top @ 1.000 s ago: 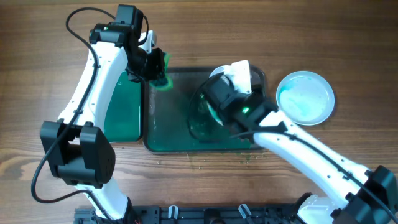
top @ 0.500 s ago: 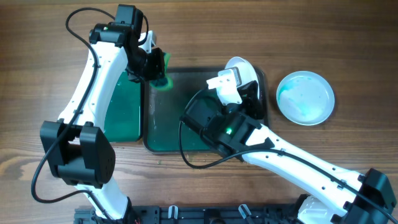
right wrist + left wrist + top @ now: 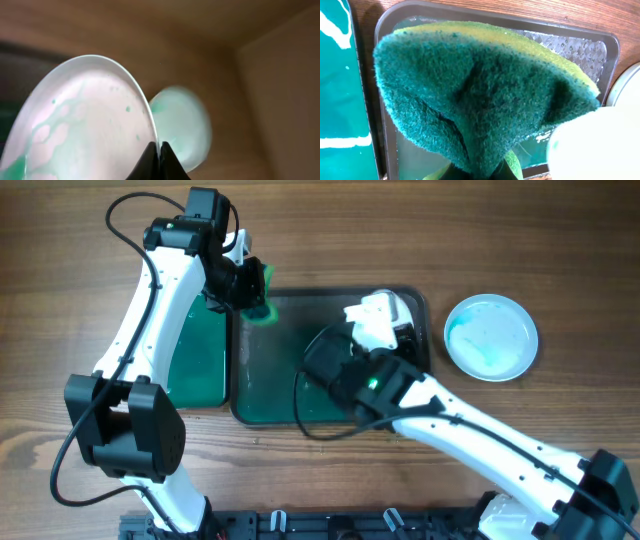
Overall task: Clean dirty plates on tray and stack at the side
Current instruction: 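Lift the plate with right gripper and stack it on the right pile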
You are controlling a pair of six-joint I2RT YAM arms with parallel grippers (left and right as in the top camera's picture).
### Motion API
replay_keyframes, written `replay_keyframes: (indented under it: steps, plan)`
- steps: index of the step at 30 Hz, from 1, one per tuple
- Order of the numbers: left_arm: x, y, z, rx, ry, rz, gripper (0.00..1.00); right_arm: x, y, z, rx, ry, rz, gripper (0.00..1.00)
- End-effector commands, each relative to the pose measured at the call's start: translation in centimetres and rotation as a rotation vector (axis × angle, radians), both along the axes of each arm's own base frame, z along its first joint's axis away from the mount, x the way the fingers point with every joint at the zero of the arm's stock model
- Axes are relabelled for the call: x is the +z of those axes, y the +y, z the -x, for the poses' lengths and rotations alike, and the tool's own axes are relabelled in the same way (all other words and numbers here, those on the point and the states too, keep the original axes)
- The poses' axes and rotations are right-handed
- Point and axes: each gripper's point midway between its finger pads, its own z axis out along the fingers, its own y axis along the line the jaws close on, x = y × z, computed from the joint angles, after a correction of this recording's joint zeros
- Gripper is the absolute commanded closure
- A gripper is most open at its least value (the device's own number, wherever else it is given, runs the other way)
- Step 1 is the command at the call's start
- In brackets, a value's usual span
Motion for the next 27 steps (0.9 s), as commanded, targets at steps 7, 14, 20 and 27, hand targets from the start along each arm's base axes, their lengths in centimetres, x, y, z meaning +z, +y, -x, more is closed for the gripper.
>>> replay_keyframes:
  steps: [7, 14, 20, 27]
  plan:
    - [0.4, -0.4, -0.1, 0.001, -0.006, 0.018, 0.96, -4.2, 1.1, -2.2, -0.012, 0.376, -0.725, 0.96]
    - [0.4, -0.4, -0.1, 0.001, -0.005, 0.018, 0.96, -1.9, -9.5, -4.0, -0.243, 0.272, -0.883, 0.96]
    - [0.4, -0.4, -0.1, 0.001, -0.005, 0.018, 0.96, -3.9, -22.3, -1.2, -0.652, 0.183, -0.764, 0.96]
    - [0.4, -0.4, -0.1, 0.001, -0.005, 0.018, 0.96, -8.7, -26.3, 1.2, -0.816, 0.139, -0.618, 0.96]
